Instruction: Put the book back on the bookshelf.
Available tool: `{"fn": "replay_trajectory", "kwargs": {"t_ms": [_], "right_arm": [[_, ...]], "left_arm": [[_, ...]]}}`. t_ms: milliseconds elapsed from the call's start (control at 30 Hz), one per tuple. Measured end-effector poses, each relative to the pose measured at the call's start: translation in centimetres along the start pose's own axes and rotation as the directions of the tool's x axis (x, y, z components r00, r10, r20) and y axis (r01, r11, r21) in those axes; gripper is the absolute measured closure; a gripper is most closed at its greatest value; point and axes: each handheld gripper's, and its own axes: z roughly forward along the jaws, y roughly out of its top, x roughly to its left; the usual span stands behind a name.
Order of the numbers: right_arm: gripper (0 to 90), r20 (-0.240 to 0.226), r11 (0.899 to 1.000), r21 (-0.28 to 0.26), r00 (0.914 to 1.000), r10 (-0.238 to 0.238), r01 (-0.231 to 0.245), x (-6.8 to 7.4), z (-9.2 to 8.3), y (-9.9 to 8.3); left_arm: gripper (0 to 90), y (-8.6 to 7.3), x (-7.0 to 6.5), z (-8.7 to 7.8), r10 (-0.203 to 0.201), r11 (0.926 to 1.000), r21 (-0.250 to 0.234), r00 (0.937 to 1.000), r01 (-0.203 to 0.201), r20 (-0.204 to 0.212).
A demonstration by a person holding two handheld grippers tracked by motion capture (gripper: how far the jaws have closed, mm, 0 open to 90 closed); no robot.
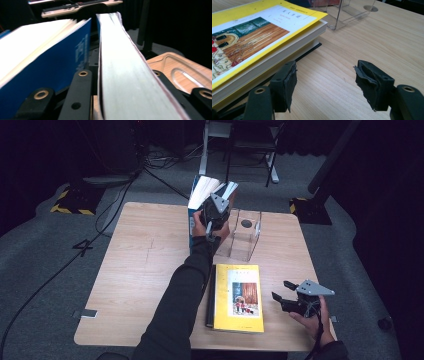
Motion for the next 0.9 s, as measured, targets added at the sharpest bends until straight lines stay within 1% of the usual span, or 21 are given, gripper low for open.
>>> {"fn": "replay_trajectory", "kwargs": {"t_ms": [33,100,233,300,367,433,533,633,733,800,833,900], "right_arm": [[33.8,0.0,1.0,0.006,1.0,-0.005,0.005,0.1,0.1,0.0],[33.6,-0.005,1.0,0.016,1.0,-0.006,0.006,0.1,0.2,-0.1],[33.0,-0.011,1.0,0.022,0.9998,-0.016,0.016,0.2,0.2,-0.1],[33.0,-0.011,1.0,0.023,0.9998,-0.016,0.017,0.2,0.2,-0.1],[33.0,-0.015,1.0,0.025,0.9998,-0.012,0.012,0.2,0.2,-0.1],[32.8,-0.017,1.0,0.027,0.9998,-0.012,0.012,0.2,0.3,-0.1],[32.6,-0.02,0.999,0.032,0.9996,-0.018,0.019,0.3,0.4,-0.1],[32.4,-0.021,0.999,0.036,0.9996,-0.02,0.021,0.3,0.4,-0.1],[32.2,-0.025,0.999,0.041,0.9995,-0.021,0.022,0.4,0.4,-0.1],[32.2,-0.028,0.999,0.044,0.9993,-0.023,0.024,0.4,0.4,-0.1],[32.1,-0.027,0.999,0.046,0.9994,-0.024,0.025,0.4,0.5,-0.1],[32.1,-0.03,0.998,0.05,0.9992,-0.026,0.027,0.4,0.5,-0.1]], "left_arm": [[70.8,0.0,0.2,-0.2,-0.002,1.0,0.001,0.9999,0.002,0.011],[70.3,-0.1,0.3,-0.4,0.003,1.0,0.006,0.9999,-0.003,0.01],[67.2,-0.3,0.1,-0.7,0.018,0.9998,0.013,0.9998,-0.018,-0.003],[65.9,-0.4,0.1,-0.8,0.022,0.9996,0.017,0.9997,-0.022,-0.005],[66.8,-0.6,0.2,-1.0,0.025,0.9994,0.024,0.9997,-0.025,0.003],[65.9,-0.9,0.1,-1.3,0.029,0.9994,0.021,0.9996,-0.029,0.001],[61.6,-1.2,0.0,-1.7,0.04,0.9989,0.024,0.9992,-0.04,-0.004],[59.9,-1.5,0.0,-2.0,0.03,0.9991,0.029,0.9995,-0.03,0.001],[57.3,-1.9,0.1,-2.5,0.03,0.999,0.033,0.9994,-0.031,0.019],[55.8,-2.1,0.1,-2.8,0.037,0.9989,0.026,0.9988,-0.038,0.032],[54.3,-2.1,0.0,-3.0,0.044,0.9985,0.03,0.9983,-0.045,0.038],[51.3,-2.3,-0.1,-3.3,0.043,0.9986,0.028,0.9979,-0.044,0.048]]}}
